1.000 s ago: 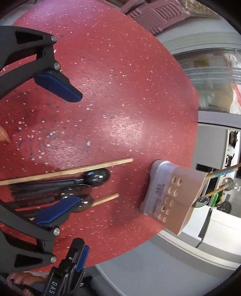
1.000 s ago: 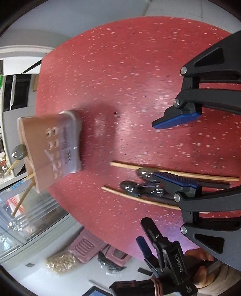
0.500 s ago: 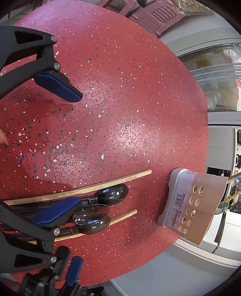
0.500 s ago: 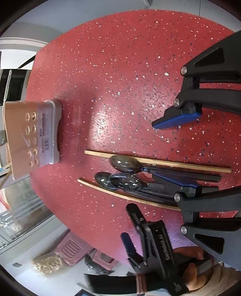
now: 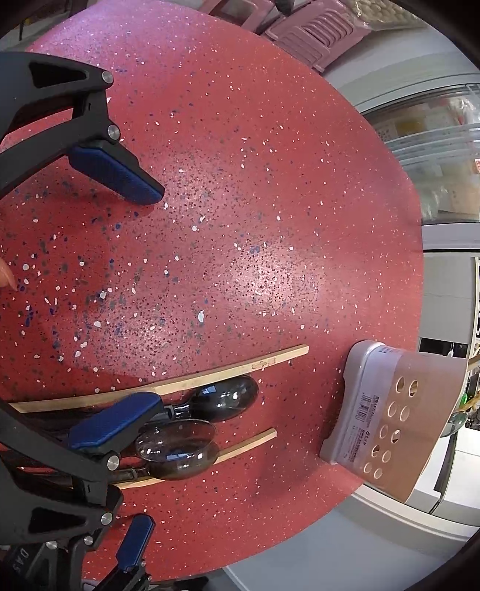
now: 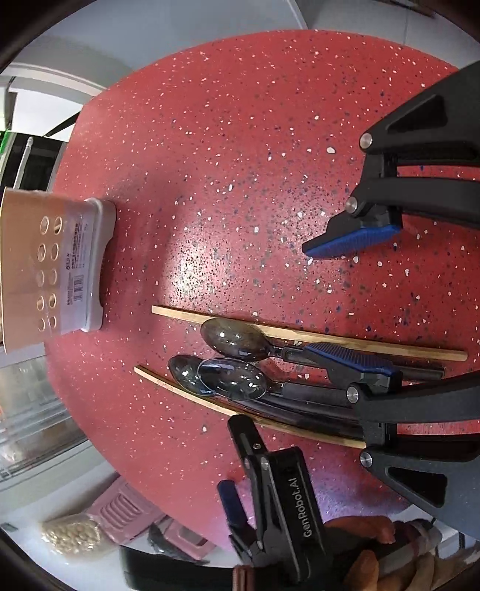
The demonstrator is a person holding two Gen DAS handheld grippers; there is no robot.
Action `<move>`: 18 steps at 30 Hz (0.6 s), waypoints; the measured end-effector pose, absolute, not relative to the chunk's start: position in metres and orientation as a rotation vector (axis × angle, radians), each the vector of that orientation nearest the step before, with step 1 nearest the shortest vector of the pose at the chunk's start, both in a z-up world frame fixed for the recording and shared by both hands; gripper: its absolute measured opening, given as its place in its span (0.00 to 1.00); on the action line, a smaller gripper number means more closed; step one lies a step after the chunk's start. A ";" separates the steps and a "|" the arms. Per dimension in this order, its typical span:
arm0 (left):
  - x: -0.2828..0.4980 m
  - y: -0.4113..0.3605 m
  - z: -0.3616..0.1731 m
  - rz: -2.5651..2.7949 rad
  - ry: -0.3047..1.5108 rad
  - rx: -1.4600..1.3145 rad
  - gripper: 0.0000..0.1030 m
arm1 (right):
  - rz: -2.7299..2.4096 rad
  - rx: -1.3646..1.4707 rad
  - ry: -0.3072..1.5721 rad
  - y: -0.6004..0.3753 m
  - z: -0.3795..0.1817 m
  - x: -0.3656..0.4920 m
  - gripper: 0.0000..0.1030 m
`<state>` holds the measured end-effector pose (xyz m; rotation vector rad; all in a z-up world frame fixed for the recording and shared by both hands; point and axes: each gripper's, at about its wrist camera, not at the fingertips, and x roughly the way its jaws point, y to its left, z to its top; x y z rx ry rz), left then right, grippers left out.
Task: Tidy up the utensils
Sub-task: 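Move both tools back over the remaining spoons and chopsticks, then lower both tools and close them together on one plain wooden chopstick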
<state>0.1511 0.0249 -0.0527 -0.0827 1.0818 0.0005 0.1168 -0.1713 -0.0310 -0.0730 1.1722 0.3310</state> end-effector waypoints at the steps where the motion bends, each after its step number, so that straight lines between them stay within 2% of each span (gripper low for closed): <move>1: 0.152 0.025 -0.054 0.002 1.082 -0.084 1.00 | 0.330 -0.083 1.170 -0.170 -0.031 0.116 0.50; 9: 0.157 0.027 -0.054 0.005 1.082 -0.081 1.00 | 0.301 -0.191 1.159 -0.154 -0.033 0.120 0.50; 18: 0.165 0.028 -0.054 -0.007 1.102 -0.095 1.00 | 0.280 -0.188 1.217 -0.167 -0.033 0.139 0.50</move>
